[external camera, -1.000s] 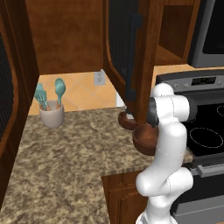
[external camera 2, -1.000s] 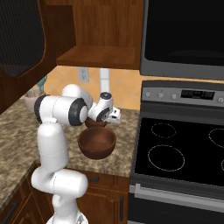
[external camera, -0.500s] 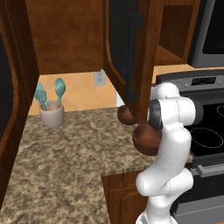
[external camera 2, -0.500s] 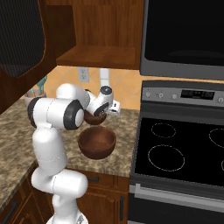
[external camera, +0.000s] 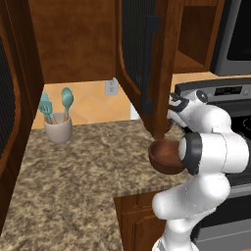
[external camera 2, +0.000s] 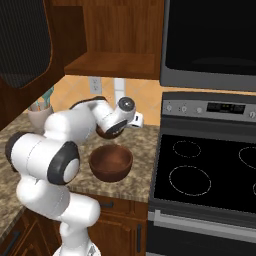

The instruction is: Pick up the bowls on the counter and stack them on top of one another in the open cabinet. Place the smaller bowl on top of the larger bowl.

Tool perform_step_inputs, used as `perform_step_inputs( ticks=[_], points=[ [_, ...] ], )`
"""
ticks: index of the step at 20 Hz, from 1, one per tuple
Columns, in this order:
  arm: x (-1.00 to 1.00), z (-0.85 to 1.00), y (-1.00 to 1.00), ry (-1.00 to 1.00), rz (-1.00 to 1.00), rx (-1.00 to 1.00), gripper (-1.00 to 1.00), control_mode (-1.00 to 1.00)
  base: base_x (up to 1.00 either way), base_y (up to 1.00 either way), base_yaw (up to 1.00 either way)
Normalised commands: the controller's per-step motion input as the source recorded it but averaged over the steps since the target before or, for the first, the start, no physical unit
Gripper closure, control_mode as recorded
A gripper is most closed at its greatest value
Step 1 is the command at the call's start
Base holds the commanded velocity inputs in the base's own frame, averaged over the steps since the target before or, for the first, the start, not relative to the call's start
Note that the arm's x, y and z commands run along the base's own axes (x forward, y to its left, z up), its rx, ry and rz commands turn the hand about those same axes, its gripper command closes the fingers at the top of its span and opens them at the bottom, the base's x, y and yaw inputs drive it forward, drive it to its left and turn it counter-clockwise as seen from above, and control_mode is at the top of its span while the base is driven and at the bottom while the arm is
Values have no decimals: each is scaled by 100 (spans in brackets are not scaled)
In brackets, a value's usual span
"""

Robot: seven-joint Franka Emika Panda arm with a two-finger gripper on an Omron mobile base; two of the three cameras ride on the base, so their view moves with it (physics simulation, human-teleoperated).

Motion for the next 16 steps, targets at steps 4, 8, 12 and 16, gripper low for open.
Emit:
perform_step_inputs(
  ticks=[4, 8, 12, 16],
  points=[
    [-100, 68, -23, 7, 0, 0, 100, -100, 0, 0, 0],
    [-100, -7, -6, 18, 0, -7, 100, -100, 0, 0, 0],
    [-80, -51, 0, 18, 0, -18, 100, -100, 0, 0, 0],
    [-32, -56, 0, 9, 0, -14, 100, -100, 0, 0, 0]
  ],
)
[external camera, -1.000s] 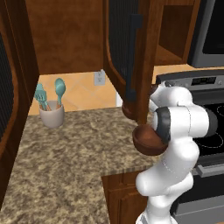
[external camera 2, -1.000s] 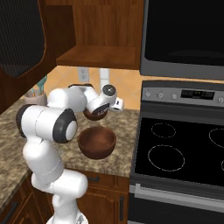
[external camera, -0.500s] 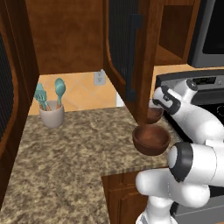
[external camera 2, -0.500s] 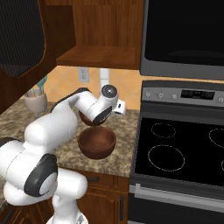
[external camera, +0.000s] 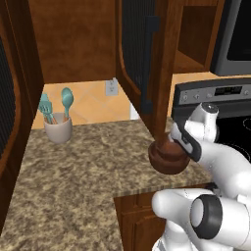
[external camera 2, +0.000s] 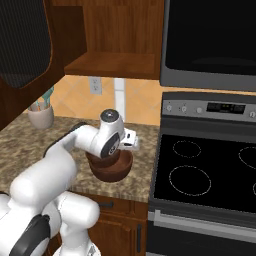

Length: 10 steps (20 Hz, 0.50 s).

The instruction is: Pick up the bowls on the counter and stack them on top of one another in the open cabinet. Place the smaller bowl on top of the larger bowl.

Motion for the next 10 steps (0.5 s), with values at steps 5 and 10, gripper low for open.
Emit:
perform_step_inputs(
  ticks=[5, 10],
  points=[
    [0, -32, 0, -2, 0, -2, 100, -100, 0, 0, 0],
    [11, -2, 0, -6, 0, 0, -100, -100, 0, 0, 0]
  ],
)
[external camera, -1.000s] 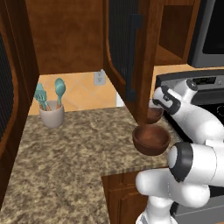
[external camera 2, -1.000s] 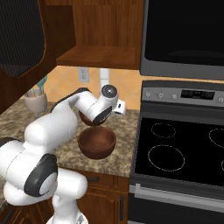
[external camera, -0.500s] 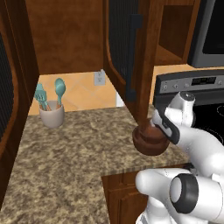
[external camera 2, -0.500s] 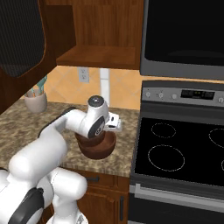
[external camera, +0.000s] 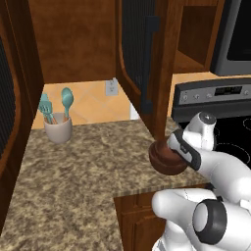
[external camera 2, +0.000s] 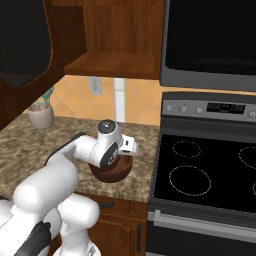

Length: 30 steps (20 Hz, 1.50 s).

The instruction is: Pick up the bowls on the counter and stack them on top of one another in the open cabinet. Place the smaller bowl on top of the larger bowl.

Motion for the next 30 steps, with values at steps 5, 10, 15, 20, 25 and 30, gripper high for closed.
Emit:
perform_step_inputs(
  ticks=[5, 10, 15, 20, 25, 30],
  points=[
    [23, 9, -12, -6, -2, 6, -100, -100, 0, 0, 0],
    [-1, 23, -36, -3, -4, 10, -100, -100, 0, 0, 0],
    [-1, -2, -48, 20, -10, 1, -100, -100, 0, 0, 0],
    [3, -30, 1, 10, 0, 0, -100, -100, 0, 0, 0],
    [-1, -44, 14, 8, 0, 0, -100, -100, 0, 0, 0],
    [3, -49, 24, 8, 0, 0, -100, -100, 0, 0, 0]
  ],
)
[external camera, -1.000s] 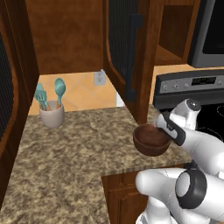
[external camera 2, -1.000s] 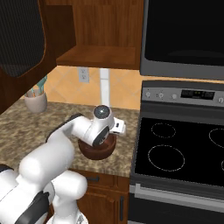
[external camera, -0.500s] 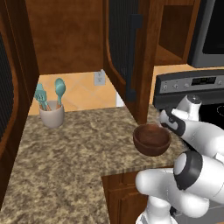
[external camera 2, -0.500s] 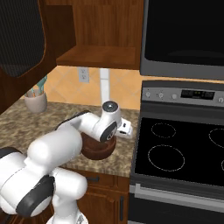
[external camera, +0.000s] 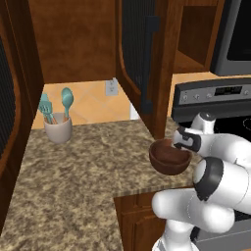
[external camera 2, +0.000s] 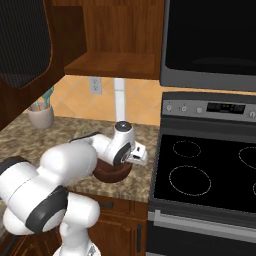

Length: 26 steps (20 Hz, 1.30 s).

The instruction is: Pick up the bowls on the counter and stack them on top of one another in the open cabinet. Place the smaller bowl on top of the larger bowl.

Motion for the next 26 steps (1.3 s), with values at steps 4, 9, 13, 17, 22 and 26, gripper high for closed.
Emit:
perform_step_inputs(
  ticks=[4, 9, 13, 17, 22, 26],
  points=[
    [14, -55, 24, 5, 0, -4, 100, -100, 0, 0, 0],
    [7, -32, 3, 0, 0, -1, 100, -100, 0, 0, 0],
    [0, 25, 0, -2, -2, 2, 100, -100, 0, 0, 0],
    [-15, 88, -1, -9, -17, 11, 100, -100, 0, 0, 0],
    [-45, 100, -1, -18, -29, 22, 100, -100, 0, 0, 0],
    [-49, 100, 0, -27, -32, 22, 100, -100, 0, 0, 0]
  ],
)
